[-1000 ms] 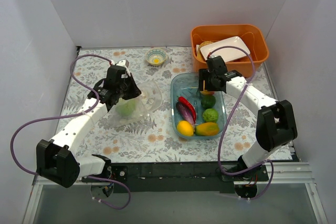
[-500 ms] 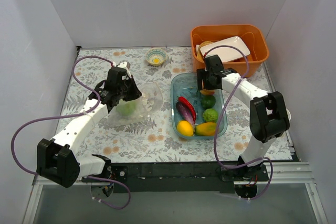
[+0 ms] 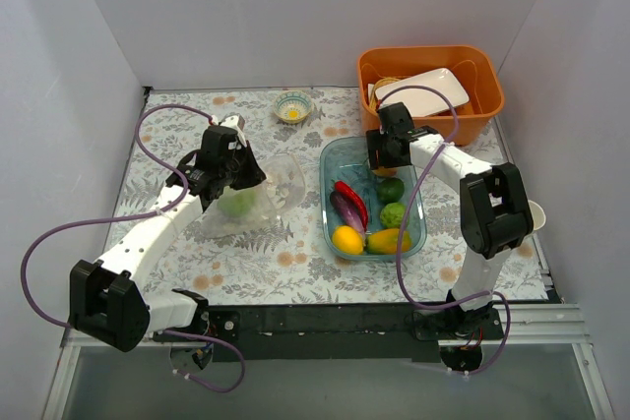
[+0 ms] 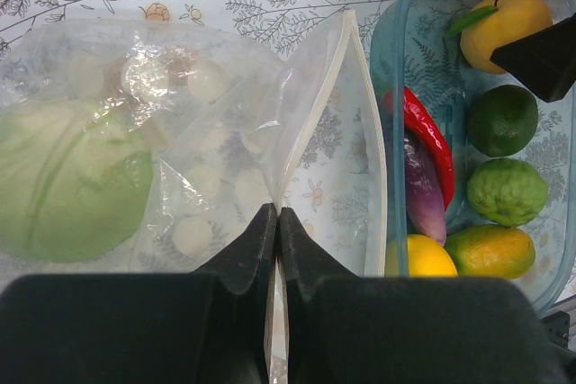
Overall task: Place the food in the zip-top bag and seal the zipper
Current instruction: Pick up the fake fruit from the bin, then place the fake fruit in the zipper food storage bag.
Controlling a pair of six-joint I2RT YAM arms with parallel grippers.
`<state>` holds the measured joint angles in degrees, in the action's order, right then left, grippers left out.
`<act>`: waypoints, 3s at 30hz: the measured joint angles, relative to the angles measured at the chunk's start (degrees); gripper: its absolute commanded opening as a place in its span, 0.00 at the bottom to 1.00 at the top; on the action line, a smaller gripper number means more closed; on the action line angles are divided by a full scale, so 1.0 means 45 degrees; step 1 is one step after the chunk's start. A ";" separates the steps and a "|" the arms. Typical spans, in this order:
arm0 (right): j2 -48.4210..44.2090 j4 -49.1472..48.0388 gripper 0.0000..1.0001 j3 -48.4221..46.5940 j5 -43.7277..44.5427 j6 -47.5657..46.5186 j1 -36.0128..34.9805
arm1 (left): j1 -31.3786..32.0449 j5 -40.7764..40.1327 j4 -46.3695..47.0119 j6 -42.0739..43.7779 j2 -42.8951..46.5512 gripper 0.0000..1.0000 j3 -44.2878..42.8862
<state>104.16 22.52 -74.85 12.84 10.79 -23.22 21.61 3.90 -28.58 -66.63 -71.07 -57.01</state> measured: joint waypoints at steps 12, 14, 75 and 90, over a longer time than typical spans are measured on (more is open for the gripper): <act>0.0044 -0.0107 0.08 0.0000 -0.0918 -0.0151 0.0005 | 0.0000 0.0000 0.0000 0.0044 0.0000 0.00 0.0000; 0.0039 -0.0146 0.05 0.0000 -0.1064 -0.0155 0.0005 | 0.0000 0.0000 0.0000 0.0044 0.0000 0.00 0.0000; -0.0607 -0.2472 0.57 -0.1078 -0.8582 0.2841 -0.4629 | 0.0398 -0.0068 -0.0549 0.0427 -0.0534 0.02 -0.1535; -0.1511 -0.1409 0.76 -0.1151 -0.7130 0.1899 -0.4702 | 0.0408 -0.0903 -0.0544 0.0272 0.0175 0.03 -0.1535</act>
<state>97.36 16.19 -80.03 -19.25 19.33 -44.38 23.44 -0.16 -31.03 -65.41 -70.28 -63.92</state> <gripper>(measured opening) 0.764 0.033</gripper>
